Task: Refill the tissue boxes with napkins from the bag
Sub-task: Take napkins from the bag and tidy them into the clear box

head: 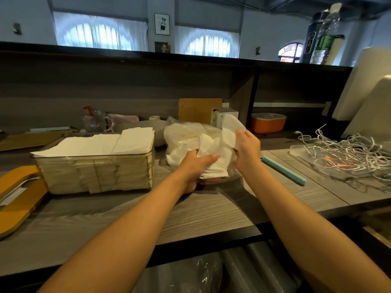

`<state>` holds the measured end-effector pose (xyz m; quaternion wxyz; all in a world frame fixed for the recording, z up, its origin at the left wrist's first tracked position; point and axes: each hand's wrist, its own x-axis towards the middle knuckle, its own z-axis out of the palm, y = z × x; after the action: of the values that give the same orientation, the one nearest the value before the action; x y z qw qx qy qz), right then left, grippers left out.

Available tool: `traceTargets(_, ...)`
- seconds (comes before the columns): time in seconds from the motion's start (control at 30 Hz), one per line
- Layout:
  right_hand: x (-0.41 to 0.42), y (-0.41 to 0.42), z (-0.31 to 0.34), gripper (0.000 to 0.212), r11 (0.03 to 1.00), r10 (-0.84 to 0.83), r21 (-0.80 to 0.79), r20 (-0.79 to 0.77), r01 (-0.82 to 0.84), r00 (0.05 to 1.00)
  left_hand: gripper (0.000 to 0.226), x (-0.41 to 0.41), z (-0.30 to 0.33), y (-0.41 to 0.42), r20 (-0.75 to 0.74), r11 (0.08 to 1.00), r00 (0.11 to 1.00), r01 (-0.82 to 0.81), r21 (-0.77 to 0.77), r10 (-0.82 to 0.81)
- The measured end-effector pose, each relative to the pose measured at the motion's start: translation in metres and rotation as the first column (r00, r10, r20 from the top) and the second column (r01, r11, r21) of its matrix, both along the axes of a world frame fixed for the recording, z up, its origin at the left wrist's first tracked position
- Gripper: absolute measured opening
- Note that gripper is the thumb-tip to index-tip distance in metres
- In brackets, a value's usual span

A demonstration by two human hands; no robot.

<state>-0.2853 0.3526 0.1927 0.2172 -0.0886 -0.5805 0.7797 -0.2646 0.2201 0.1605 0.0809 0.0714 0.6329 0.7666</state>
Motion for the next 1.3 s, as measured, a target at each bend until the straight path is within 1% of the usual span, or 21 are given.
traceTargets(0.07,0.0,0.012,0.005,0.005,0.982,-0.012,-0.191,-0.027,0.007,1.0,0.031,0.0,0.003,-0.001,0.071,0.993,0.997,-0.036,0.112,0.028)
traceTargets(0.13,0.0,0.019,0.007,0.011,0.941,0.065,-0.326,-0.084,-0.089,0.994,0.03,-0.001,0.007,-0.005,0.16,0.963,0.983,-0.121,0.239,0.084)
traceTargets(0.17,0.001,0.019,0.008,0.012,0.926,0.126,-0.342,-0.115,-0.158,0.985,0.029,-0.003,0.009,-0.008,0.196,0.944,0.975,-0.159,0.291,0.104)
traceTargets(0.2,0.003,0.016,0.01,0.011,0.914,0.192,-0.335,-0.141,-0.229,0.971,0.03,-0.004,0.01,-0.011,0.215,0.928,0.97,-0.183,0.324,0.116)
traceTargets(0.27,0.004,0.008,0.009,0.01,0.909,0.338,-0.201,-0.154,-0.364,0.929,0.033,-0.006,0.012,-0.014,0.23,0.913,0.963,-0.218,0.346,0.143)
traceTargets(0.33,0.001,0.001,0.003,0.012,0.909,0.411,-0.044,-0.072,-0.415,0.909,0.031,-0.003,0.014,-0.014,0.224,0.905,0.962,-0.229,0.36,0.154)
traceTargets(0.4,-0.004,-0.002,-0.001,0.019,0.922,0.387,-0.008,0.051,-0.387,0.921,0.031,-0.002,0.015,-0.013,0.208,0.901,0.965,-0.228,0.368,0.159)
traceTargets(0.47,-0.007,0.001,-0.004,0.034,0.924,0.382,-0.055,0.127,-0.378,0.915,0.028,-0.004,0.014,-0.012,0.18,0.915,0.968,-0.23,0.332,0.178)
traceTargets(0.5,-0.007,0.004,-0.004,0.037,0.915,0.402,-0.088,0.134,-0.393,0.906,0.025,-0.003,0.014,-0.011,0.156,0.929,0.97,-0.227,0.294,0.188)
traceTargets(0.6,-0.005,0.009,-0.001,0.032,0.865,0.478,-0.216,0.078,-0.453,0.875,0.025,-0.003,0.013,-0.008,0.051,0.964,0.977,-0.213,0.157,0.207)
traceTargets(0.67,-0.004,0.01,-0.001,0.035,0.837,0.499,-0.284,0.045,-0.468,0.865,0.022,0.0,0.013,-0.007,-0.037,0.971,0.971,-0.234,0.051,0.236)
traceTargets(0.73,-0.004,0.007,-0.004,0.035,0.823,0.529,-0.27,0.04,-0.501,0.848,0.021,-0.001,0.009,-0.005,-0.156,0.968,0.961,-0.242,-0.066,0.229)
traceTargets(0.8,-0.004,0.004,-0.007,0.028,0.817,0.56,-0.201,0.051,-0.54,0.827,0.023,0.0,0.007,-0.002,-0.261,0.965,0.95,-0.213,-0.151,0.169)
traceTargets(0.83,-0.005,0.003,-0.007,0.027,0.81,0.576,-0.177,0.061,-0.559,0.815,0.029,0.003,0.007,-0.001,-0.288,0.963,0.947,-0.198,-0.181,0.14)
traceTargets(0.9,-0.006,0.001,-0.009,0.032,0.82,0.57,-0.138,0.094,-0.556,0.817,0.037,0.003,0.007,0.0,-0.298,0.962,0.946,-0.189,-0.199,0.124)
traceTargets(1.0,-0.01,0.003,-0.01,0.041,0.874,0.485,-0.096,0.125,-0.476,0.865,0.037,0.001,0.008,0.0,-0.244,0.968,0.955,-0.206,-0.146,0.166)
traceTargets(1.03,-0.011,0.005,-0.01,0.044,0.891,0.453,-0.101,0.126,-0.442,0.883,0.037,0.0,0.008,-0.001,-0.211,0.972,0.958,-0.216,-0.097,0.192)
traceTargets(1.1,-0.013,0.011,-0.01,0.049,0.916,0.393,-0.133,0.09,-0.38,0.915,0.034,-0.004,0.009,-0.003,-0.086,0.965,0.962,-0.256,0.054,0.26)
traceTargets(1.17,-0.016,0.018,-0.008,0.045,0.93,0.344,-0.133,-0.017,-0.343,0.939,0.034,-0.007,0.01,-0.008,0.064,0.938,0.964,-0.267,0.219,0.26)
traceTargets(1.23,-0.014,0.021,-0.004,0.05,0.916,0.379,-0.097,-0.111,-0.389,0.919,0.029,-0.006,0.012,-0.012,0.138,0.921,0.966,-0.252,0.297,0.22)
traceTargets(1.3,-0.011,0.018,0.0,0.044,0.879,0.448,-0.103,-0.153,-0.465,0.881,0.02,0.0,0.015,-0.012,0.153,0.928,0.973,-0.212,0.305,0.172)
